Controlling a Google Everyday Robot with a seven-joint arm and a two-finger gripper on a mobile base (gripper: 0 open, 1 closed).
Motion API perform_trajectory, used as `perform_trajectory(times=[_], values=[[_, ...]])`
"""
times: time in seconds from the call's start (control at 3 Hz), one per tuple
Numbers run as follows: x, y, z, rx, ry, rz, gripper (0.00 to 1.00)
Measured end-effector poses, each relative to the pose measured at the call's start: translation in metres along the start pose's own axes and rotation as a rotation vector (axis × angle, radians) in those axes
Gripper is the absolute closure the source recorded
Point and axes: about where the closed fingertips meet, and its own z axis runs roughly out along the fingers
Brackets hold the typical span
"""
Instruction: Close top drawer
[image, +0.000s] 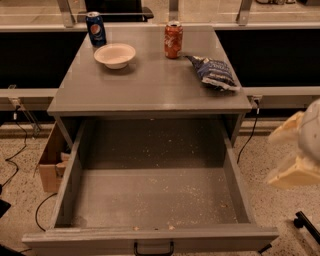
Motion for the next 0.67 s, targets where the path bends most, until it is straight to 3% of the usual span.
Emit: perform_trajectory(times=[0.33, 0.67], values=[[0.023, 0.055, 0.034, -0.041, -0.001, 0.013, 0.64], [0.053, 0.126, 0.078, -0.186, 0.026, 0.017, 0.87]])
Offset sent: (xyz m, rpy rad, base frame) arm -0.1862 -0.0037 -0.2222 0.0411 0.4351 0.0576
